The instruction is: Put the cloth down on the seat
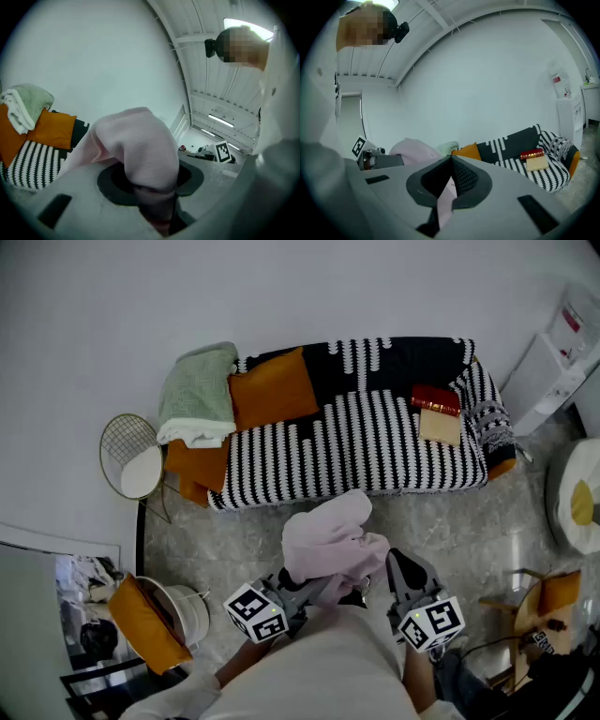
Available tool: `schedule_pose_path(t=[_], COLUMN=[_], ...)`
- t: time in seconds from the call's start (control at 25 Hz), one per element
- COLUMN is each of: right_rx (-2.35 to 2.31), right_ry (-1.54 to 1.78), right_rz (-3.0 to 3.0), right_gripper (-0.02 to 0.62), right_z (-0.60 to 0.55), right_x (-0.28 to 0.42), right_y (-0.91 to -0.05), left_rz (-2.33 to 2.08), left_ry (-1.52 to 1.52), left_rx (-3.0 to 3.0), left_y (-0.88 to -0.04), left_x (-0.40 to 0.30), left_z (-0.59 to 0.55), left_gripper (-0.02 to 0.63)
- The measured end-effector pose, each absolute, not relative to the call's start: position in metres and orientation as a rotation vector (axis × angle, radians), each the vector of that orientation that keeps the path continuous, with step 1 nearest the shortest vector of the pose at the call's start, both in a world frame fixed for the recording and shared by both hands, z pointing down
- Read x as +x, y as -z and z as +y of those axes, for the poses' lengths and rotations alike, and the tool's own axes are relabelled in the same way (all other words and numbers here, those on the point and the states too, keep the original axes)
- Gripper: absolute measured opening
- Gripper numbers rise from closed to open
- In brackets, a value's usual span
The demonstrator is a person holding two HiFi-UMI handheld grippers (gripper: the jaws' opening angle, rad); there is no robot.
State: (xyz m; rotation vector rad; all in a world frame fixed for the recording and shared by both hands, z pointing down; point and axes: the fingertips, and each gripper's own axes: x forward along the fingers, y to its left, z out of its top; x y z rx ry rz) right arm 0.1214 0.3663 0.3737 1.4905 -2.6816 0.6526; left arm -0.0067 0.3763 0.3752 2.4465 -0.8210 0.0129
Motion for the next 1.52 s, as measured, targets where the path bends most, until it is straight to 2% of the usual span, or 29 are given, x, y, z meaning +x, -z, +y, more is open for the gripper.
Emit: schedule_pose_path(t=[0.64, 1.0, 1.52], right_rx=[1.458, 1.467, 1.487], right_ry=[-0.631, -0.754, -0.733], right_rz=[-2.728, -2.7, -2.655], right_gripper=[0.009, 0.009, 0.009], right_z=[0.387, 0.388, 0.312], right_x=[0.135, 0.139, 0.12], right_y=[-0.366, -0.384, -0.377], left_rz=[-0.865, -0.908, -0.857], left_ry=[-0.001, -0.01, 0.009], left_rx=[2.411, 2.391, 2.384], left_y=[-0.374, -0.376, -0.382], left_x=[0.006, -0.004, -0.021], left_z=[0.394, 0.401, 0.312], left_gripper=[0.161, 0.161, 0.16])
